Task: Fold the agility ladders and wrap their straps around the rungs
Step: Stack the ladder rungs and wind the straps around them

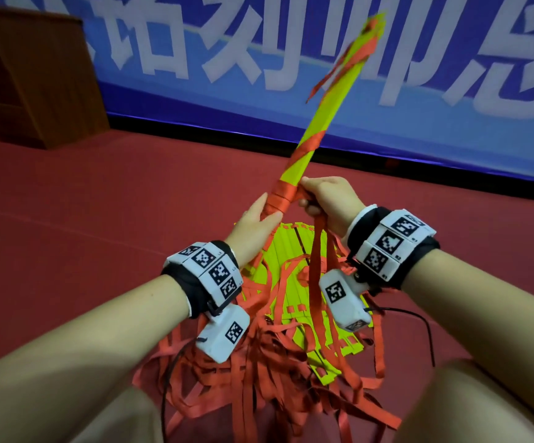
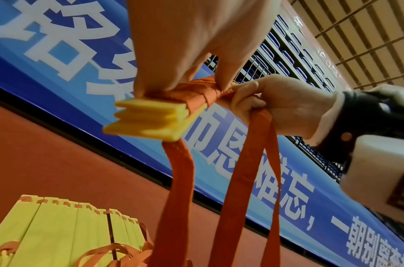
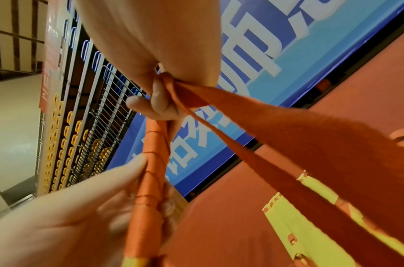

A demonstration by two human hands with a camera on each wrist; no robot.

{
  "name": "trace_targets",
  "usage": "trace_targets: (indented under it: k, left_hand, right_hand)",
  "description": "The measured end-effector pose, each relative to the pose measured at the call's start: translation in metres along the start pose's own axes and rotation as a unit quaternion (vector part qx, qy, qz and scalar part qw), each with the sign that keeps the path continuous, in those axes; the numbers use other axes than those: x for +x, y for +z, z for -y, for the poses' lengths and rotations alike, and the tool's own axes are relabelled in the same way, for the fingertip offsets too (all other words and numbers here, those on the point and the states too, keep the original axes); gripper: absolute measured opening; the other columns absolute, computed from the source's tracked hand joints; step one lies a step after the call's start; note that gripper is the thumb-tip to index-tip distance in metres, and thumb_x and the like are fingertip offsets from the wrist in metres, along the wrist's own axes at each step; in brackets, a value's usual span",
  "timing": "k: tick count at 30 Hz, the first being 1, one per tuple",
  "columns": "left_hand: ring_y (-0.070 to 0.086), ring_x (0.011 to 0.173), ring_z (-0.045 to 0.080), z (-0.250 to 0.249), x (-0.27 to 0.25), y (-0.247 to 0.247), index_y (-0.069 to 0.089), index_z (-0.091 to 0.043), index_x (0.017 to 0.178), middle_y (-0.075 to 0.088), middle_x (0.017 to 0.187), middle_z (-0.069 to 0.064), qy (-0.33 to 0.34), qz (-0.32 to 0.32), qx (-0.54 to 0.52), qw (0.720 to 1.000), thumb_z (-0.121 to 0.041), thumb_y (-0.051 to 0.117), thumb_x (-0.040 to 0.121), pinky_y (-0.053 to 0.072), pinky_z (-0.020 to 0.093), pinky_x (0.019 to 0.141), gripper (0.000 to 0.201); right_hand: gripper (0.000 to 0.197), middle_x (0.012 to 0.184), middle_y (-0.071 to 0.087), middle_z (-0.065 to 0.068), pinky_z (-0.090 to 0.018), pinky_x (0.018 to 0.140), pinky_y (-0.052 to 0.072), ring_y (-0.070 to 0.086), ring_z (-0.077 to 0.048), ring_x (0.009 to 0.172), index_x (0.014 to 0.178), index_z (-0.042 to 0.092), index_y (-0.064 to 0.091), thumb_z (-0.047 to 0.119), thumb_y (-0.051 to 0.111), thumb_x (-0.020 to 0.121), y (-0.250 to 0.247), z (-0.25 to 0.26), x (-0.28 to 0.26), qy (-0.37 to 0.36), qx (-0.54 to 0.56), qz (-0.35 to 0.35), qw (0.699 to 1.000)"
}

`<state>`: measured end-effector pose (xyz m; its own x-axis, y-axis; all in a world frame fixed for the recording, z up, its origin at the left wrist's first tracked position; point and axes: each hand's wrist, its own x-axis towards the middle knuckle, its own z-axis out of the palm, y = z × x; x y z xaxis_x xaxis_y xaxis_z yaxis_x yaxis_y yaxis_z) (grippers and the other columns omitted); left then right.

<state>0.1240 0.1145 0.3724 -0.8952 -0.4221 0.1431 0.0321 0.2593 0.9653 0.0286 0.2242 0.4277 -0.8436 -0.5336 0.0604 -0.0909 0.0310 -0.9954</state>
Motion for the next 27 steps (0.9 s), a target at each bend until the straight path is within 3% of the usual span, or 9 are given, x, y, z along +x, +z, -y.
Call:
trace_targets:
  k: [2, 4, 6, 9, 12, 15, 17, 22, 27]
  left_hand:
    - [0.046, 0.131, 0.018, 0.002, -0.002, -0.001, 0.034, -0.019, 0.15, 0.05, 0.142, 0.0, -0.015, 0.003, -0.004, 1.0, -0.037, 0.062, 0.087, 0.033, 0.041, 0.114, 0.071]
    - [0.055, 0.123, 0.018, 0.004, -0.003, -0.002, 0.043, -0.016, 0.144, 0.058, 0.134, 0.005, -0.008, 0.007, -0.008, 1.0, -0.034, 0.067, 0.083, 0.041, 0.039, 0.108, 0.069]
    - [0.063, 0.102, 0.016, 0.005, -0.005, -0.002, 0.051, -0.015, 0.134, 0.065, 0.113, 0.002, 0.027, 0.004, 0.015, 1.0, -0.023, 0.073, 0.083, 0.049, 0.027, 0.092, 0.056]
    - [0.059, 0.081, 0.001, -0.001, -0.01, -0.003, 0.05, -0.023, 0.128, 0.062, 0.094, -0.012, 0.072, -0.02, 0.08, 0.994, -0.018, 0.075, 0.083, 0.045, 0.008, 0.07, 0.051]
    - [0.065, 0.087, 0.012, -0.006, -0.013, -0.004, 0.046, -0.025, 0.132, 0.065, 0.106, -0.001, 0.037, 0.02, 0.004, 0.999, -0.019, 0.073, 0.085, 0.053, 0.025, 0.078, 0.054]
    - [0.068, 0.073, 0.025, -0.009, -0.021, -0.006, 0.042, -0.024, 0.132, 0.068, 0.102, 0.011, -0.071, 0.13, -0.174, 0.974, -0.008, 0.059, 0.094, 0.058, 0.031, 0.061, 0.044]
    - [0.067, 0.062, 0.024, -0.009, -0.025, -0.006, 0.044, -0.023, 0.127, 0.071, 0.092, 0.012, -0.064, 0.168, -0.215, 0.96, -0.003, 0.051, 0.097, 0.054, 0.029, 0.053, 0.037]
    - [0.041, 0.045, 0.012, -0.005, -0.026, 0.001, 0.036, -0.029, 0.141, 0.051, 0.073, 0.006, -0.01, 0.112, -0.175, 0.978, 0.005, 0.046, 0.096, 0.036, 0.021, 0.042, 0.057]
    - [0.036, 0.043, 0.01, -0.004, -0.021, 0.008, 0.041, -0.037, 0.138, 0.044, 0.068, 0.0, -0.007, 0.077, -0.182, 0.98, -0.022, 0.043, 0.103, 0.031, 0.019, 0.04, 0.038]
  right_hand:
    - [0.036, 0.046, 0.048, -0.002, -0.019, 0.037, 0.02, 0.031, -0.016, 0.045, 0.064, 0.01, 0.052, 0.017, 0.046, 0.1, -0.003, -0.003, -0.001, -0.014, -0.01, -0.006, 1.0]
    - [0.034, 0.048, 0.048, -0.001, -0.018, 0.036, 0.025, 0.034, -0.015, 0.044, 0.066, 0.013, 0.051, 0.022, 0.049, 0.099, -0.006, -0.004, -0.004, -0.034, -0.034, 0.003, 0.999]
    - [0.019, 0.056, 0.046, -0.003, -0.016, 0.035, 0.028, 0.038, -0.011, 0.04, 0.079, 0.011, 0.056, 0.018, 0.054, 0.097, -0.006, -0.006, -0.008, -0.049, -0.042, 0.016, 0.998]
    - [0.005, 0.057, 0.041, -0.003, -0.014, 0.033, 0.026, 0.034, -0.003, 0.032, 0.097, 0.005, 0.056, 0.002, 0.054, 0.093, -0.006, -0.01, -0.008, -0.049, -0.008, 0.008, 0.999]
    - [0.011, 0.06, 0.039, -0.005, -0.015, 0.034, 0.023, 0.031, -0.004, 0.035, 0.094, 0.009, 0.055, -0.002, 0.052, 0.093, -0.007, -0.009, -0.005, -0.058, 0.044, -0.003, 0.997]
    - [0.015, 0.067, 0.039, -0.008, -0.017, 0.037, 0.021, 0.03, -0.007, 0.041, 0.095, 0.013, 0.057, 0.0, 0.051, 0.094, -0.01, -0.006, -0.003, -0.076, 0.074, 0.007, 0.994]
    - [0.015, 0.067, 0.04, -0.009, -0.018, 0.038, 0.021, 0.031, -0.009, 0.043, 0.096, 0.014, 0.058, 0.001, 0.052, 0.094, -0.012, -0.004, -0.003, -0.091, 0.059, 0.025, 0.994]
    - [0.016, 0.066, 0.051, -0.009, -0.014, 0.036, 0.024, 0.037, -0.006, 0.04, 0.091, 0.013, 0.061, 0.0, 0.052, 0.094, -0.016, 0.004, -0.002, -0.08, 0.014, 0.06, 0.995]
    - [0.008, 0.068, 0.057, -0.008, -0.014, 0.036, 0.029, 0.043, -0.003, 0.039, 0.093, 0.001, 0.062, 0.001, 0.054, 0.093, -0.014, 0.007, 0.0, -0.063, -0.026, 0.042, 0.997]
